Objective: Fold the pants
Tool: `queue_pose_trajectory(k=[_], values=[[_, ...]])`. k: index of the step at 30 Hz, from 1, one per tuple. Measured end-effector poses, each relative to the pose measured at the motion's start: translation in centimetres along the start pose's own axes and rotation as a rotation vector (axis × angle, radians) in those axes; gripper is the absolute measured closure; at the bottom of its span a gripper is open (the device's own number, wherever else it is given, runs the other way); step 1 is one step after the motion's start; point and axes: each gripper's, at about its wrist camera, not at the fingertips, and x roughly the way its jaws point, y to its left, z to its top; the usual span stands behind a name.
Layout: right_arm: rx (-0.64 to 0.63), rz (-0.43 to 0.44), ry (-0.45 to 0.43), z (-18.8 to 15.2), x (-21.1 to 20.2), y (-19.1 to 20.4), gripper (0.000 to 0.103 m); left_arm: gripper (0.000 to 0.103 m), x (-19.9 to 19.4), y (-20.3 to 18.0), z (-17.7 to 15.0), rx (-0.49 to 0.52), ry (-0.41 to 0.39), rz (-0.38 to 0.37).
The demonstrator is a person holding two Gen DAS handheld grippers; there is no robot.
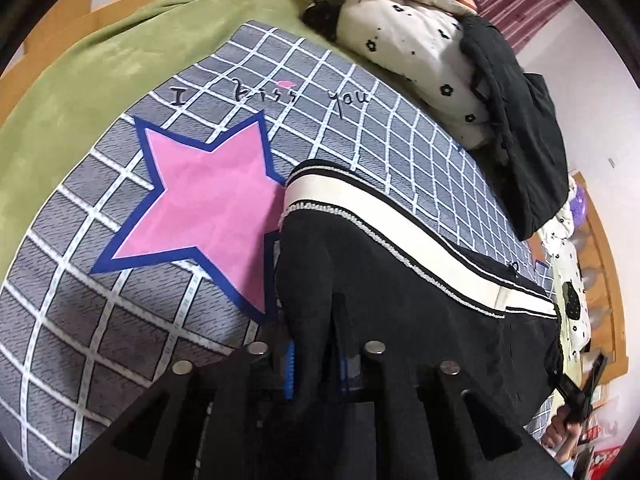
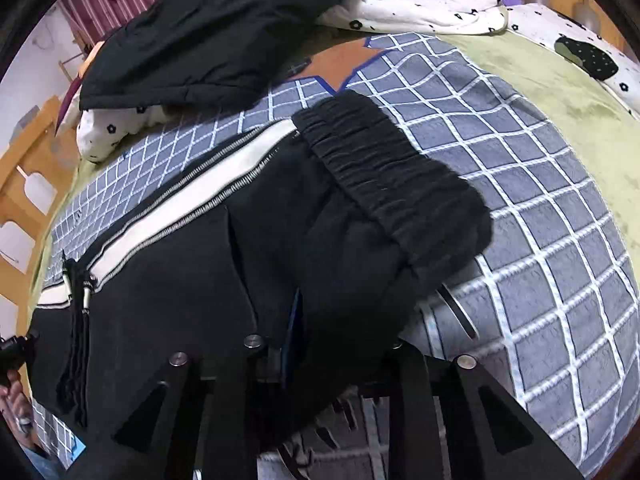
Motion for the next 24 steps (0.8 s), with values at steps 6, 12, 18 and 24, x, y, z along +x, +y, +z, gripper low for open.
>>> queue_pose_trajectory(k=[6,12,18,24], values=[[-0.111,-0.115,-0.088,-3.2,-4.5,1.1,0.059,0.07,-0.6,-2.2,-0.9,0.143,-0.067,0.204],[-0.174,-0.035,-0.203,-4.3,-8.8,5.0,0.059,0.069,-1.9,-3.8,-2.0,0.227,-0.118,0.243],[-0.327,0.043,-0.103,-7.5,-5.2,11.2,0.059,0.057,-4.0,-2.8,-3.8,0.239,-0.142,0.183],[-0.387,-0.066,0.008,-11.1,-2.0,13.5,0.061,0.046,-3.5,-1.2,-7.8,0.32,-0.072,0.203]])
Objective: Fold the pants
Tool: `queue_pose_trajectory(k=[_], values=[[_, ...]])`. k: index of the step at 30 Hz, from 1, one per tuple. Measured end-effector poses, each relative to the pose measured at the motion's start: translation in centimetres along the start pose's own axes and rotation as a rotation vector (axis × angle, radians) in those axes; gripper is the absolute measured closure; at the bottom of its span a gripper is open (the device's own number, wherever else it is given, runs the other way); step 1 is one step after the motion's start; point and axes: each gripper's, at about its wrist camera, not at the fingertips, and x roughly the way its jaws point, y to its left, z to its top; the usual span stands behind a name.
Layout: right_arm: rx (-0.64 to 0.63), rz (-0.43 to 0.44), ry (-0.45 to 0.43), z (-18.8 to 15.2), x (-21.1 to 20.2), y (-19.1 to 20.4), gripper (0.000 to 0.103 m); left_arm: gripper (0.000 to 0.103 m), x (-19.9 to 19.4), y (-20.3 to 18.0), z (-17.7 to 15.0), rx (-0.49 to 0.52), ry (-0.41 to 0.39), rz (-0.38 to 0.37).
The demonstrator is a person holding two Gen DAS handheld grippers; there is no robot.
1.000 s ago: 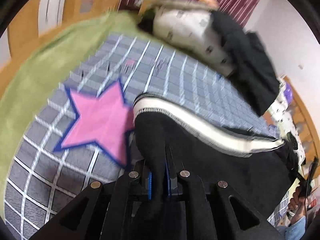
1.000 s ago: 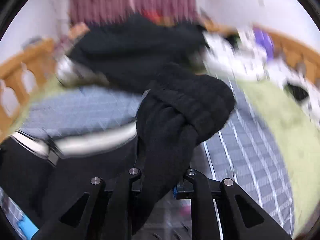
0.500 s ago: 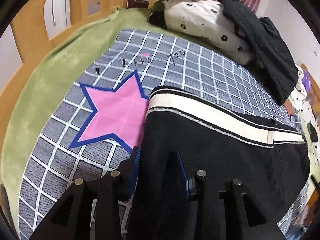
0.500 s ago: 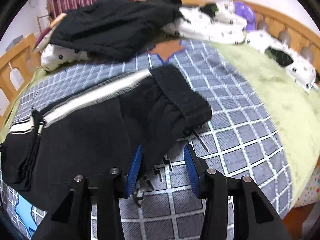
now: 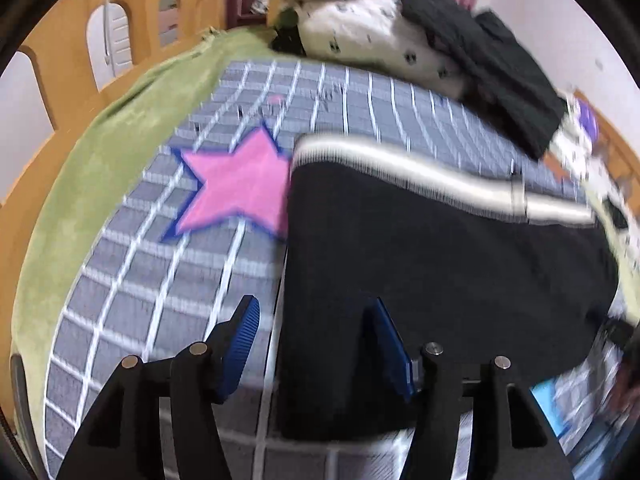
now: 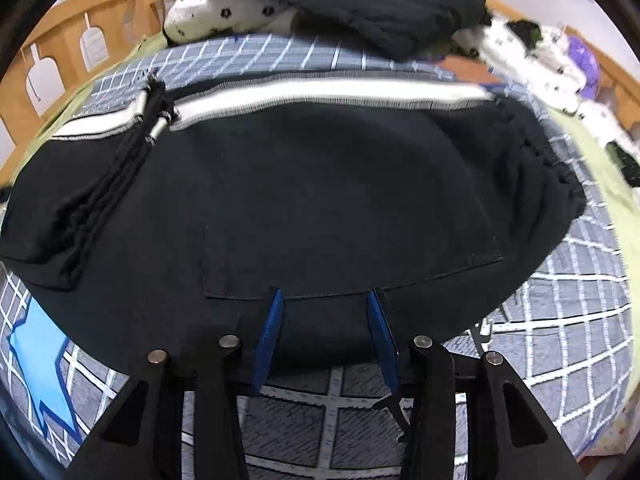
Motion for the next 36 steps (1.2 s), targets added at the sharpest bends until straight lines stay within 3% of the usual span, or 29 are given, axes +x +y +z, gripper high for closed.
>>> queue_pose_trajectory(k=[2,5,8,11,14,17,19,22,26,32,36], values=[[0.016,0.033,-0.033,0.5,-1.7,0.8,0.061,0.045,0.8,0.3,-1.7,0.02,0.033,-0.016],[-0.001,0.088,-0.121,1.7,-4.4,3.6,0.061,0.042,0.9,1.6,-3.0,-0.018,0.036,-0.079],[-0.022,0.156,-0.193,2.8,-6.4,6.9,0.059,0.042,0.1,1.9,-3.6,-0.007,0.022,-0.087],[-0.031,0.235,-0.208,4.4,-6.1,10.0,0.059,0.042,-0.1,1.9,-3.9,-0.005,0.021,-0.087],[-0.058,0.242,-0.182,5.3,-4.4,12.6,0.06,0.042,0.0,2.4,-3.8,-0.028,0.032,-0.108],[-0.098,0.243,-0.087,5.6,-1.9,14.6,0.067,0.042,0.1,2.7,-3.5,-0.045,0.046,-0.121],[-0.117,0.212,-0.045,5.4,0.0,15.6,0.087,0.042,0.2,2.8,-3.4,-0.048,0.048,-0.123],[-0.121,0.204,-0.122,4.9,-1.0,15.8,0.099,0.042,0.4,2.6,-3.3,-0.037,0.056,-0.113],[0.054,0.343,-0.256,4.4,-4.4,12.5,0.099,0.041,0.3,2.2,-3.3,-0.005,0.048,-0.094],[0.005,0.224,-0.149,2.9,-0.7,14.2,0.097,0.042,-0.2,2.4,-3.3,0.005,0.04,-0.108],[0.025,0.211,-0.163,2.7,-2.1,13.6,0.068,0.044,-1.2,2.2,-3.6,0.021,0.006,-0.094]])
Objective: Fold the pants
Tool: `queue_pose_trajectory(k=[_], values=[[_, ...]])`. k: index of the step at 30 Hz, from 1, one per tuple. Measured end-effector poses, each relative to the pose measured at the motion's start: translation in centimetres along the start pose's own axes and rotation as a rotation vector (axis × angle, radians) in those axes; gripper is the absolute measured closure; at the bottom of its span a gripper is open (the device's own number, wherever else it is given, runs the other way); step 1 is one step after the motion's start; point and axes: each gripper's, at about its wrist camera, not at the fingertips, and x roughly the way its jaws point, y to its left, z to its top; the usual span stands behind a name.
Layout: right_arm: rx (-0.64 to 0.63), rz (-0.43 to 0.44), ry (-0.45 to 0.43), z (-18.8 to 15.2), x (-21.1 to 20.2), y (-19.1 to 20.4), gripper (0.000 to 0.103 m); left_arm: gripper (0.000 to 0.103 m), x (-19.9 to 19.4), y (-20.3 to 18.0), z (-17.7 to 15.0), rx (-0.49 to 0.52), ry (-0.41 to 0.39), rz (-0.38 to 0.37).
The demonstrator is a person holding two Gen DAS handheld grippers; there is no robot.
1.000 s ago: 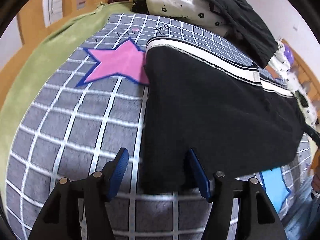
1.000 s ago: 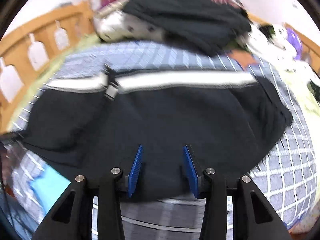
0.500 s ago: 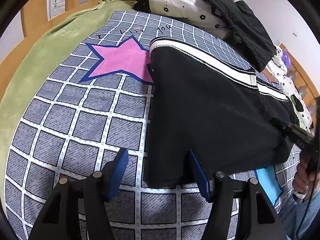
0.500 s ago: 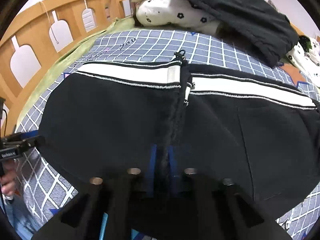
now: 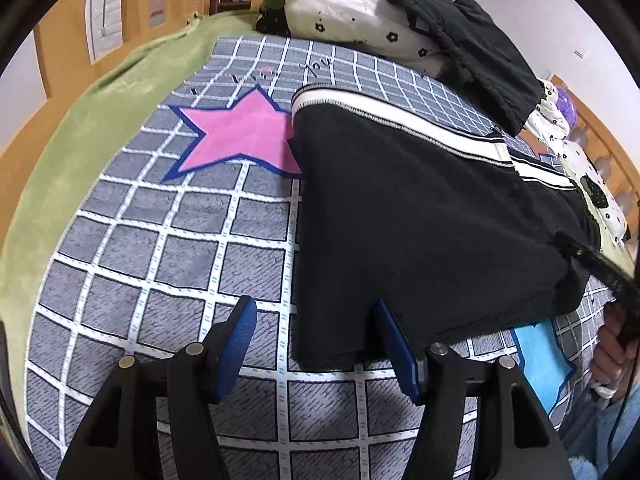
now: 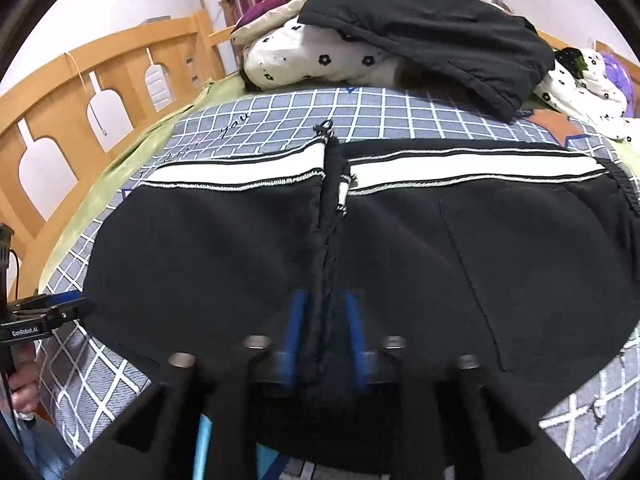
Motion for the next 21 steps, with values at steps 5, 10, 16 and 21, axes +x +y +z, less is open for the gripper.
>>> queue_pose_trajectory(k=[5,10,16,21], values=[[-0.111,-0.082,-0.02,1.0,-2.2,0.1,0.067,0.044,-0.1,-1.1,-0.2,0.032,-0.024,0.045],[-0.145,-0.028,0.005,2.1,-3.5,-1.1,0.076,0.044,0.1,-1.8,-0.5,0.041,-0.046,0.073],[-0.174,-0.062,-0.122,3.1,-5.5,-2.2,0.081,0.044,0.0,-1.4,-1.3,0.007,-0.082,0.058],[-0.086,0.044,-0.099,2.4,-4.0,-4.1,0.081,0.044,-0.8,-0.7,-2.3,-0.043,-0.111,0.043]])
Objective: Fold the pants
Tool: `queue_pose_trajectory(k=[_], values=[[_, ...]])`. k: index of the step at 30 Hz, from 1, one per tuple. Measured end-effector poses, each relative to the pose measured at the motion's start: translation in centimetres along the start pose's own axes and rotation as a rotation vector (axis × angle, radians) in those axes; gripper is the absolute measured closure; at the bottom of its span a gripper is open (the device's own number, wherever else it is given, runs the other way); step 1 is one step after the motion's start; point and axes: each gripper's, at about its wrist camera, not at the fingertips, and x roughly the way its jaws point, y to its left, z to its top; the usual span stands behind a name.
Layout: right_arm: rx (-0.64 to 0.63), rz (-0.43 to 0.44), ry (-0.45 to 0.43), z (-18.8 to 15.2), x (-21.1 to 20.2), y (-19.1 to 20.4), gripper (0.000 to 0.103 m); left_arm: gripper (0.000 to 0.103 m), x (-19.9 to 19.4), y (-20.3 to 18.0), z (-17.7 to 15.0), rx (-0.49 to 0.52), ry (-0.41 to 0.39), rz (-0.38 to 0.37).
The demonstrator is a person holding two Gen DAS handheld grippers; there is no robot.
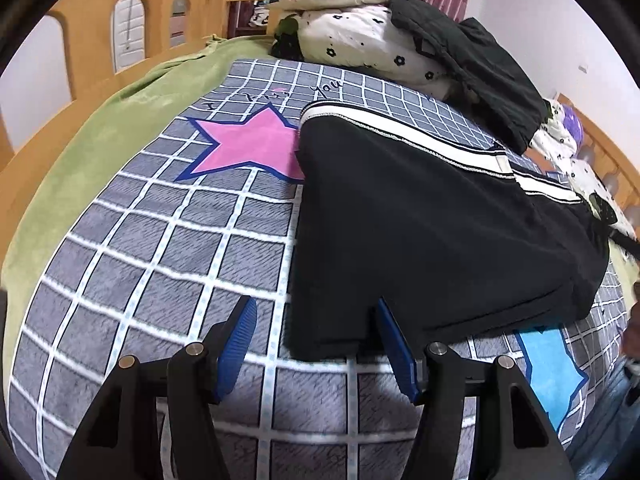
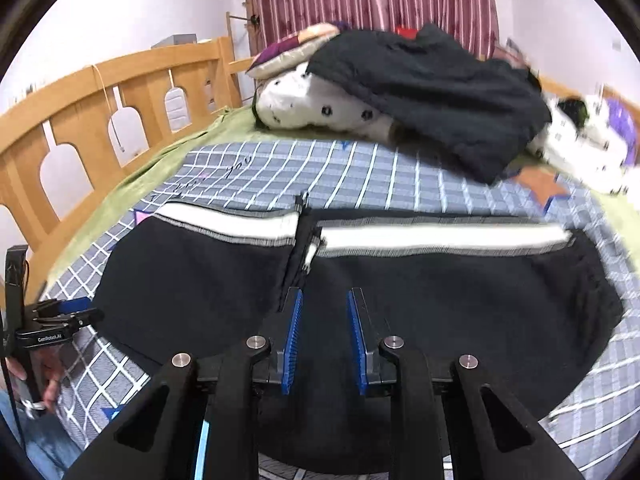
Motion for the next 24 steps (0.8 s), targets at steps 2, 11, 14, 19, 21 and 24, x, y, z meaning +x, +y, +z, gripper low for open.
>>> queue_pose_trajectory(k=[2,11,14,19,21,24], values=[[0.029,0.026,0.039,-0.9,1.2,-0.5,0.081,0.046,-0.7,0.2,-0.4,-0.02,-0.001,-0.034],[0.027,0.014,0.115,-2.6,3.8,-2.6,0.08,0.044,-1.3,0.4,-0.6,-0.16,-0.014,-0.14],[0.024,-0.014,0.133,-3.5,4.5,-3.5,0.08,0.044,0.3,0.3,-0.1,-0.187,-0.006,-0.082],[0.041,-0.024,0.145,-4.9,5.2,-4.3,0.08,0.044,2.4,0.9,0.1,-0.252,-0.013,-0.104],[0.032,-0.031,0.138,-5.0,5.2,-4.2,0.081,0.044,2.5,0.6,0.0,-0.239,-0.024,-0.093],[0.038,-0.031,0.132,-5.2,5.3,-4.3,0.08,0.044,2.6,0.2,-0.2,-0.242,-0.06,-0.079]])
